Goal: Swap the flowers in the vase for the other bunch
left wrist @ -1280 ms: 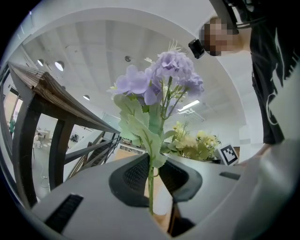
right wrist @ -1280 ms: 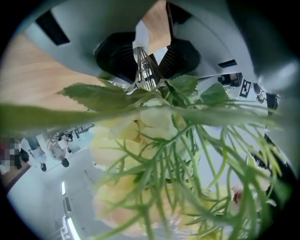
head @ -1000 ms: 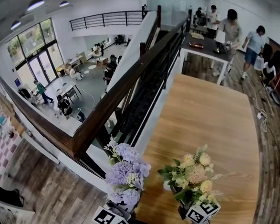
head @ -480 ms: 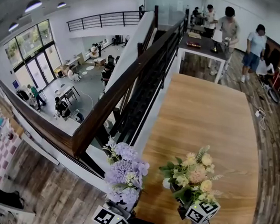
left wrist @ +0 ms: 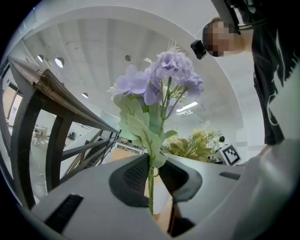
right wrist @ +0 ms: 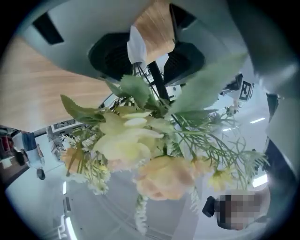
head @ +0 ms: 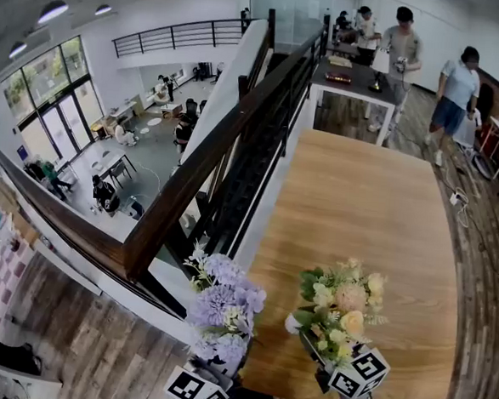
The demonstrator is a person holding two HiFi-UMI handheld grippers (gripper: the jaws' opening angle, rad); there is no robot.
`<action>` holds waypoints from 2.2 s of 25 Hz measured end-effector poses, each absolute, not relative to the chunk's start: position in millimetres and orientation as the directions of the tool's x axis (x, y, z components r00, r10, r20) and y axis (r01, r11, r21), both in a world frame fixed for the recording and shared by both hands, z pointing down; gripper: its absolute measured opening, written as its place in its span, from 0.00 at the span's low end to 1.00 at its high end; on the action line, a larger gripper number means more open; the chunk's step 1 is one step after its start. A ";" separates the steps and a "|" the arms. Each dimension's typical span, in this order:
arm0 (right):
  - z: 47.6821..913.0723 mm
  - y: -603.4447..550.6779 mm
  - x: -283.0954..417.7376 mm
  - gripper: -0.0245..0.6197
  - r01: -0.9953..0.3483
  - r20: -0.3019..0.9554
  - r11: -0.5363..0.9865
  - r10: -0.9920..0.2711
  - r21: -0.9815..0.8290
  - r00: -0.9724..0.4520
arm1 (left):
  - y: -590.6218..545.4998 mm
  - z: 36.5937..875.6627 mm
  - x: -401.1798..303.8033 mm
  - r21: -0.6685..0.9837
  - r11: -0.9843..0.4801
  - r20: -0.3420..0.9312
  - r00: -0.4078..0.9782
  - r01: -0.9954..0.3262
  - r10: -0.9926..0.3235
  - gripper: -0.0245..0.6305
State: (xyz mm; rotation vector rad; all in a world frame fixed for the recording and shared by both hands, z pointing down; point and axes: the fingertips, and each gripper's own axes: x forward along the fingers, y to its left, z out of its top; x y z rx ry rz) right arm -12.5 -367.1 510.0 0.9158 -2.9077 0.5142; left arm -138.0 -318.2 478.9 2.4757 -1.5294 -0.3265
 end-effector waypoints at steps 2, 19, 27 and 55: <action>512.6 -365.2 -12.7 0.34 -0.566 0.153 0.768 -0.547 -0.300 -0.823 | -317.7 477.4 -137.7 0.295 -0.438 -0.077 0.436 -0.849 -0.897 0.13; 533.1 -338.6 1.1 0.34 -0.568 0.185 0.728 -0.542 -0.383 -0.820 | -306.6 472.6 -123.4 0.301 -0.471 -0.093 0.466 -0.829 -0.880 0.13; 529.3 -305.4 10.0 0.32 -0.539 0.175 0.755 -0.513 -0.373 -0.841 | -289.8 468.6 -103.3 0.293 -0.498 -0.105 0.490 -0.816 -0.865 0.13; 511.8 -220.0 60.5 0.13 -0.591 0.170 0.732 -0.570 -0.340 -0.804 | -205.5 454.0 -76.3 0.269 -0.522 -0.111 0.512 -0.809 -0.852 0.13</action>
